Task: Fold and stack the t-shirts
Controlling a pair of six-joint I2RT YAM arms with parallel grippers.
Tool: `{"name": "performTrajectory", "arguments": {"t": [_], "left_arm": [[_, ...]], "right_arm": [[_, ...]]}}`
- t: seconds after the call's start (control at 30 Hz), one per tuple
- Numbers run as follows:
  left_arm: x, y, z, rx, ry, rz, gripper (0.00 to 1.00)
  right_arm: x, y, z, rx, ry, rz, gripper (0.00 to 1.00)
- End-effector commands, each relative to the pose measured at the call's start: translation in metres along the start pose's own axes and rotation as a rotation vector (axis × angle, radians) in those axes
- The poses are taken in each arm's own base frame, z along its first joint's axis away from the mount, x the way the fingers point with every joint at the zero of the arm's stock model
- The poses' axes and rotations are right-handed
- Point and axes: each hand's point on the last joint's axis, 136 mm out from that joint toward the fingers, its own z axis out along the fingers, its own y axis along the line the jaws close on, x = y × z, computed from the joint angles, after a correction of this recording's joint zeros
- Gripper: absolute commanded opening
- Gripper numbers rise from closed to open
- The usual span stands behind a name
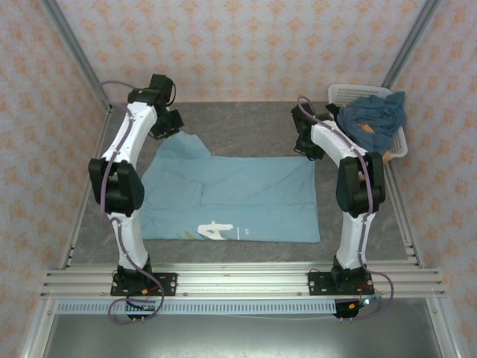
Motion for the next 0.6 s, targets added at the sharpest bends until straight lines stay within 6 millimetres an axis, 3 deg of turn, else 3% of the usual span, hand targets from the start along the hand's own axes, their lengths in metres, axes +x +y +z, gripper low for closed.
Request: {"name": "performTrajectory", "arguments": {"t": [0.0,0.3,0.57], "left_arm": [[0.025,0.023,-0.016,-0.025,0.031,0.003,0.00],[0.079,0.086,-0.063,-0.126,-0.044,-0.053,0.00],[0.131,0.125,-0.071,-0.171,-0.057,-0.133,0.00]], "right_arm": [[0.014,-0.019,-0.011,0.008,0.019,-0.003,0.02],[0.049,-0.047,-0.016,0.020,0.030,-0.006,0.03],[0.070,-0.057,-0.018,0.052,0.023,-0.046,0.04]]}}
